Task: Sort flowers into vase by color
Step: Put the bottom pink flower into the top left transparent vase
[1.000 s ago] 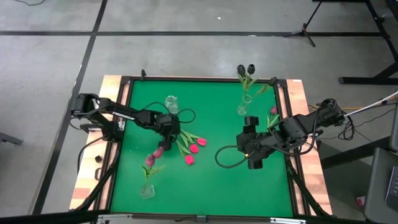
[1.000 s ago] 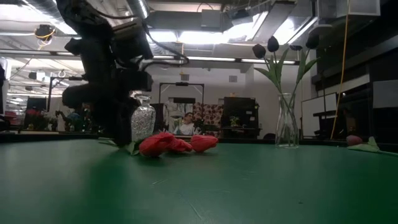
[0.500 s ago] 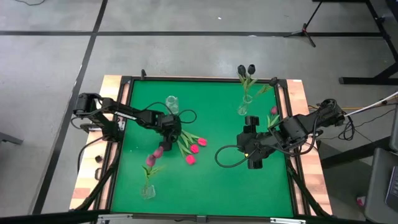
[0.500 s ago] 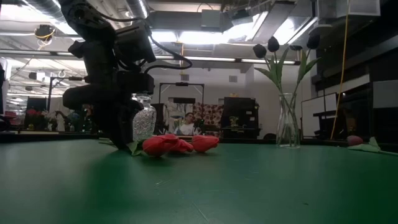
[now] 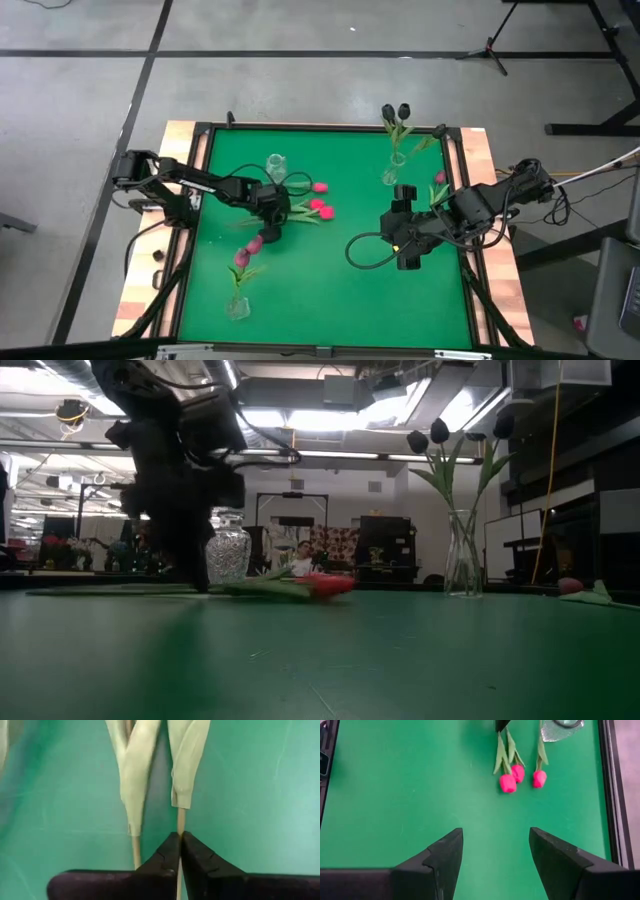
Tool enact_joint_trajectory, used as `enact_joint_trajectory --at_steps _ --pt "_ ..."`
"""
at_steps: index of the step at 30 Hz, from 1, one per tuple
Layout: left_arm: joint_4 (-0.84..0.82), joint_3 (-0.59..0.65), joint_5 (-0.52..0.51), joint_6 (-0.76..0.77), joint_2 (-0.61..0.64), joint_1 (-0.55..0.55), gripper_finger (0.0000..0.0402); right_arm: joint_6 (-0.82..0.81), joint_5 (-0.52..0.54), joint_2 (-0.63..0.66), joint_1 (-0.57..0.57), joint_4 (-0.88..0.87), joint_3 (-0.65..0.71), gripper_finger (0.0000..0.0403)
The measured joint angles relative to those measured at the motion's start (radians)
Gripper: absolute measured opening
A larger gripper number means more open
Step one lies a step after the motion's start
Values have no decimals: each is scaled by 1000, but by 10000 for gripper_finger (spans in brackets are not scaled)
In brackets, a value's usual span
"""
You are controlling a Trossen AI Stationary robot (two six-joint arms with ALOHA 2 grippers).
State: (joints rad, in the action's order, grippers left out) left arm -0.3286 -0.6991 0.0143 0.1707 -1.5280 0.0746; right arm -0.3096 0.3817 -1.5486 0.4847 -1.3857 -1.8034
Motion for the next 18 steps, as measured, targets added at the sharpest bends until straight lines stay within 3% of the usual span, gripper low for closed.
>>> enact_joint_trajectory --at_steps 10,18 --pt "124 -1 25 166 163 -27 2 0 0 0 0 0 0 227" --pt "353 -2 -166 201 322 -26 1 0 4 0 0 1 0 227"
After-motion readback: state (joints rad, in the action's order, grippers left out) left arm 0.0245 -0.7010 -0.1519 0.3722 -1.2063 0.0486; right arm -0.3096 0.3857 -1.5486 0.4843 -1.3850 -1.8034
